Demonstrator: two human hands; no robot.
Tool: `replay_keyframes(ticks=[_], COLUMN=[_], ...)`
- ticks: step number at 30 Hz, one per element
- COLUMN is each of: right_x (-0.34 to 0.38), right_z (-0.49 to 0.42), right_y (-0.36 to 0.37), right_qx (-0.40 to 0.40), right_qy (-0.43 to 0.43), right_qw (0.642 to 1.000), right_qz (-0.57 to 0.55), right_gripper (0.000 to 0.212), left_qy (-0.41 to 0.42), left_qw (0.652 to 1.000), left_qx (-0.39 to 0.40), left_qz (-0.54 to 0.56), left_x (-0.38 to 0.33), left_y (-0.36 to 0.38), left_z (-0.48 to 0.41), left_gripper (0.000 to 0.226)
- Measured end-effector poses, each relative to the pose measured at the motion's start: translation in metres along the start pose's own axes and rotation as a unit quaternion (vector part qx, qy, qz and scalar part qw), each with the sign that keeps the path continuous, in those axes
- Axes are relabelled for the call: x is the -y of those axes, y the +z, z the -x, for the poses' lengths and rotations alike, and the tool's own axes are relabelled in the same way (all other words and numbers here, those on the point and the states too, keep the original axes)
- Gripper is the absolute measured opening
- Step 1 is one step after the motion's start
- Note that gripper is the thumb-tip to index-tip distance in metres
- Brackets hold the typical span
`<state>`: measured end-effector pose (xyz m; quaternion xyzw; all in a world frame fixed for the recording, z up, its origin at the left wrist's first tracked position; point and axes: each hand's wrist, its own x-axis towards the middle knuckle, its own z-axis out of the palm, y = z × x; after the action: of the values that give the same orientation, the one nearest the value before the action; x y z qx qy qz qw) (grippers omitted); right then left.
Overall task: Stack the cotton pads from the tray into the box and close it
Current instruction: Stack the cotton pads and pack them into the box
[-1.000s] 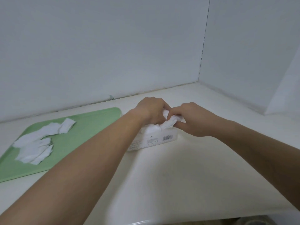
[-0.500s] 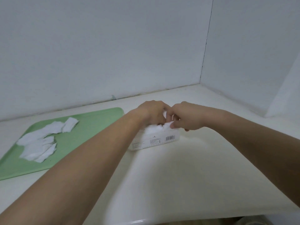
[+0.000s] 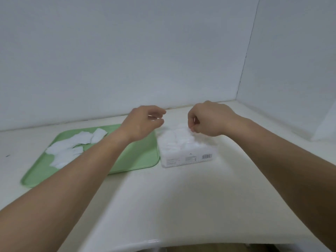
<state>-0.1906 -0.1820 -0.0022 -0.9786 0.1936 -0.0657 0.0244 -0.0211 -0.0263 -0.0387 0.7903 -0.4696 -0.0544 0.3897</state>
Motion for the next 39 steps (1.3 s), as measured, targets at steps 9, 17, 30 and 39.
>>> replay_keyframes(ticks=[9, 17, 30, 39], right_x=[0.132, 0.209, 0.245, 0.243], right_z=[-0.069, -0.134, -0.197, -0.2], right_y=[0.037, 0.091, 0.149, 0.146], right_qx=[0.028, 0.028, 0.012, 0.007], right_qy=[-0.089, -0.073, 0.032, 0.046], right_qw=[0.976, 0.964, 0.968, 0.901], right_qz=[-0.195, -0.254, -0.25, -0.432], right_gripper=[0.008, 0.018, 0.025, 0.04], left_qy=[-0.111, -0.185, -0.178, -0.158], left_qw=[0.984, 0.968, 0.942, 0.94], left_qx=[-0.138, -0.168, -0.274, -0.298], left_qz=[-0.033, 0.002, 0.078, 0.052], left_x=[0.109, 0.176, 0.213, 0.211], left_y=[-0.1, -0.134, -0.133, -0.13], left_z=[0.068, 0.084, 0.072, 0.082], left_gripper=[0.013, 0.043, 0.034, 0.023])
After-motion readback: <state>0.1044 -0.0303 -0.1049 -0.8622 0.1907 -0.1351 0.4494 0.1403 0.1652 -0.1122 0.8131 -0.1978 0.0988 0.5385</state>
